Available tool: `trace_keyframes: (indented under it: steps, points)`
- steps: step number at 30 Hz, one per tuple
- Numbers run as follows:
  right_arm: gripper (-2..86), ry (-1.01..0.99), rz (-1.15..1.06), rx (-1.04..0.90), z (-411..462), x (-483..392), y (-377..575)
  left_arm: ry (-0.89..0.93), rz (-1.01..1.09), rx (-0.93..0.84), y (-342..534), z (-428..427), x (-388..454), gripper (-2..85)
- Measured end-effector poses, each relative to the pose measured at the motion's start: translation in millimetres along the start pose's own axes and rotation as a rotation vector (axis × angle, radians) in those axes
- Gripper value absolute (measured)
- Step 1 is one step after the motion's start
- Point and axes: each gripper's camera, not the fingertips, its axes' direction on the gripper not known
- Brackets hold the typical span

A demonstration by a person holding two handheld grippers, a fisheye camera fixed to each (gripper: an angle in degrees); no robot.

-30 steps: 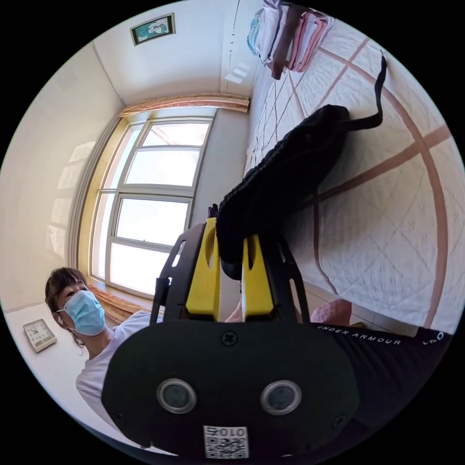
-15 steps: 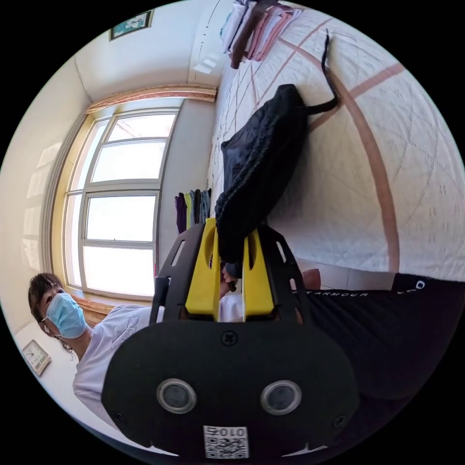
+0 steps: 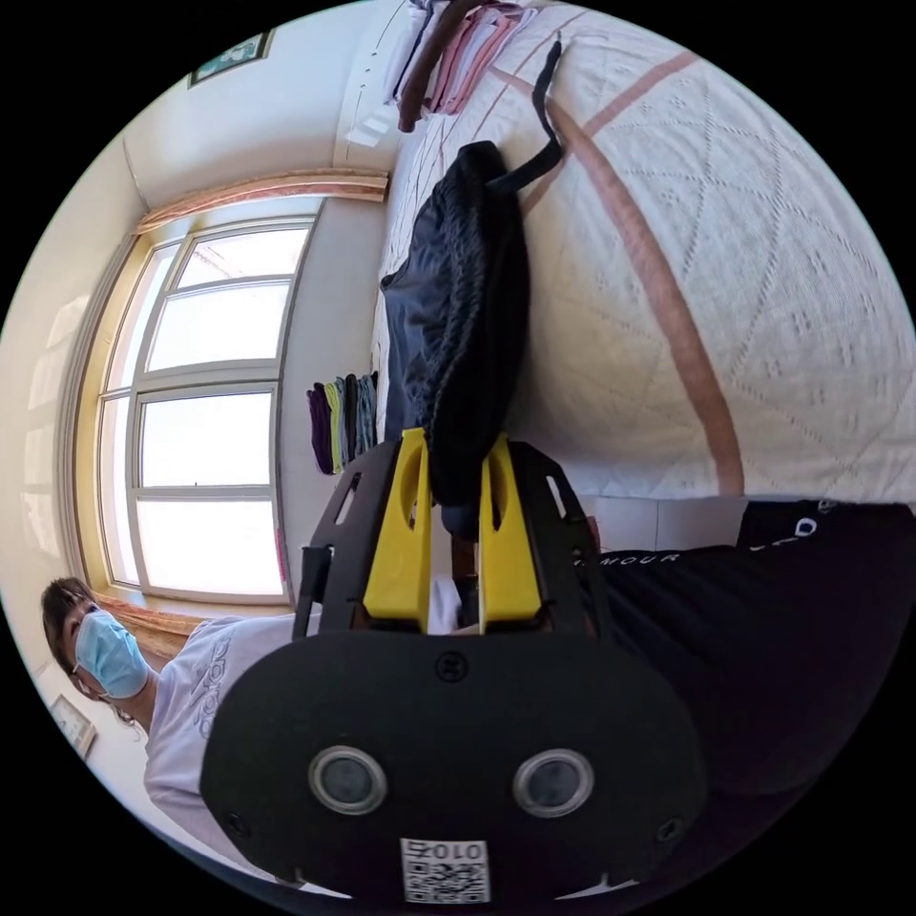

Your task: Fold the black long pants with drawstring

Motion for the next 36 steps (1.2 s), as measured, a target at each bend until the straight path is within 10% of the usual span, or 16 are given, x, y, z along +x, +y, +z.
trace_keyframes:
  steps: [24, 36]
  points:
    - [7.8, 0.034, -0.071, -0.006, 99, 40, -2, 0.038, 0.082, -0.094, 33, 87, 67, 7.6]
    - [7.0, 0.071, -0.552, -0.103, 135, -142, -18, 0.126, 0.512, -0.029, -37, 37, 244, 7.5]
